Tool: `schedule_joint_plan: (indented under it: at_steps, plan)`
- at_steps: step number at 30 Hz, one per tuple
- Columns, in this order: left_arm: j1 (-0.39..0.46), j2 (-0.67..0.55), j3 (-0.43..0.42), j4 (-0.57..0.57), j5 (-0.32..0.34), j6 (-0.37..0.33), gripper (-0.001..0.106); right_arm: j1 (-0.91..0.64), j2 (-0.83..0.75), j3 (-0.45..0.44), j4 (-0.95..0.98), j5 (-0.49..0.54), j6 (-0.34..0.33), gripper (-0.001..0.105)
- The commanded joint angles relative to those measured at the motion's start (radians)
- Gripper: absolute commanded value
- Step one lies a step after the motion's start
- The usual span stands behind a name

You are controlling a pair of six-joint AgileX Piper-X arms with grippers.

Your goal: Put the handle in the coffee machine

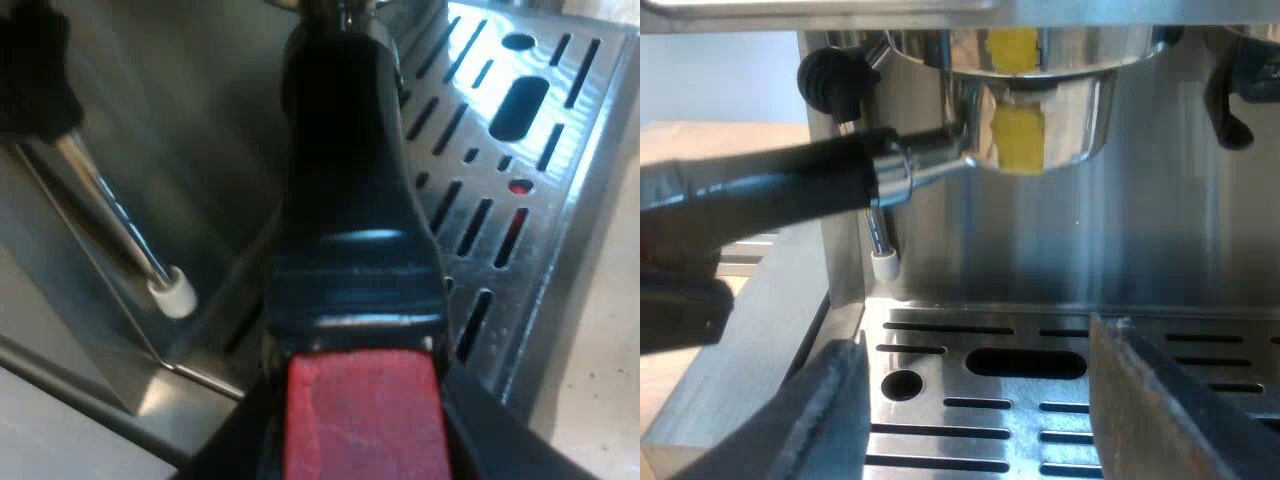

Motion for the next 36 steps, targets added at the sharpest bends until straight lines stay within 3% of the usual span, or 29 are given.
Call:
schedule_joint_plan:
  at_steps: [1, 7, 11, 19, 25, 31, 36]
  plan:
    - [-0.005, -0.009, -0.014, -0.046, 0.095, -0.042, 0.0, -0.001, -0.001, -0.002, -0.013, 0.0, -0.011, 0.051]
    - [-0.024, -0.009, -0.014, -0.067, 0.095, -0.052, 0.0, -0.001, -0.001, -0.002, -0.013, 0.0, -0.011, 0.051]
    - [-0.025, -0.009, -0.014, -0.083, 0.021, -0.101, 0.0, -0.001, -0.001, -0.002, -0.013, 0.0, -0.011, 0.051]
    - [-0.025, -0.014, -0.014, -0.083, 0.028, -0.101, 0.0, -0.001, -0.001, -0.002, -0.005, 0.0, -0.011, 0.051]
    - [-0.025, -0.059, -0.014, -0.083, 0.055, -0.104, 0.0, -0.001, -0.001, -0.002, -0.005, 0.0, -0.011, 0.051]
    - [-0.025, -0.083, -0.014, -0.08, 0.122, -0.168, 0.0, -0.001, -0.001, -0.002, -0.005, 0.009, -0.014, 0.051]
    - [-0.025, -0.106, -0.014, -0.074, 0.158, -0.174, 0.0, -0.001, -0.001, -0.002, -0.005, 0.038, -0.073, 0.051]
